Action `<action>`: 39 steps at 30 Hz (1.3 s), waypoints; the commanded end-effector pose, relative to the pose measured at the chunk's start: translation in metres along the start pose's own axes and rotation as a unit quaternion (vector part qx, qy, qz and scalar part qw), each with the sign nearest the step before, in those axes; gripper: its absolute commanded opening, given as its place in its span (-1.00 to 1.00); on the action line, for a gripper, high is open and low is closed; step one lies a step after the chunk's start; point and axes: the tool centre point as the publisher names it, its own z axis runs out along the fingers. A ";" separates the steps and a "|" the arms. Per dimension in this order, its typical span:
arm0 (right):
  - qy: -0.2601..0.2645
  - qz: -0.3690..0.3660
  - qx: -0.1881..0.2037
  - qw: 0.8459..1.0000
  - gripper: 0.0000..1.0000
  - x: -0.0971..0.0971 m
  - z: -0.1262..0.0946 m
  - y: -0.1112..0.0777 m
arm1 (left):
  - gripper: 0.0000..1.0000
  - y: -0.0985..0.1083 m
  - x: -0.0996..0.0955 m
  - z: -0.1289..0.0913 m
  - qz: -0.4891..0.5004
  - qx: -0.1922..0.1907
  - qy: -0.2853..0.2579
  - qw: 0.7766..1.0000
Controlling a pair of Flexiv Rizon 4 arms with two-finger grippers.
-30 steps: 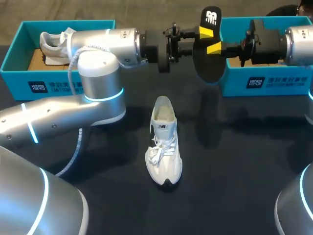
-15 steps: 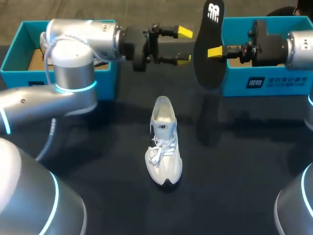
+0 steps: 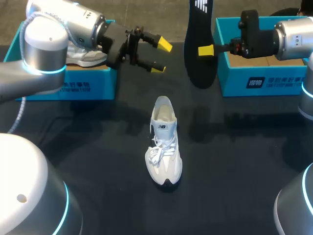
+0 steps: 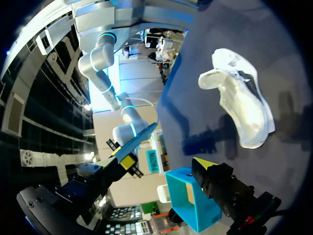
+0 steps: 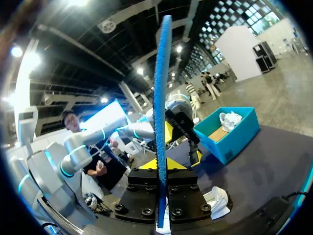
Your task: Take the shoe out of the shoebox, open the shoe tongue, remove and reinsert the insole, then place the shoe into the shoebox
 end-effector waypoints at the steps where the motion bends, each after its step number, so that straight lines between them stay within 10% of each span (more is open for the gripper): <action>1: 0.025 -0.018 0.007 1.000 -1.00 -0.010 0.014 0.002 | 1.00 -0.001 0.007 -0.010 -0.003 0.026 0.008 1.000; 22: 0.068 -0.035 0.020 0.997 -1.00 -0.011 0.036 -0.005 | 1.00 -0.014 0.057 -0.066 -0.169 0.018 0.136 0.976; 32: 0.068 -0.035 0.020 0.997 -1.00 -0.011 0.036 -0.005 | 1.00 -0.021 0.049 -0.088 -0.461 -0.062 0.023 0.885; 39: 0.068 -0.035 0.020 0.997 -1.00 -0.011 0.036 -0.005 | 1.00 -0.023 0.053 -0.095 -0.473 -0.074 0.026 0.878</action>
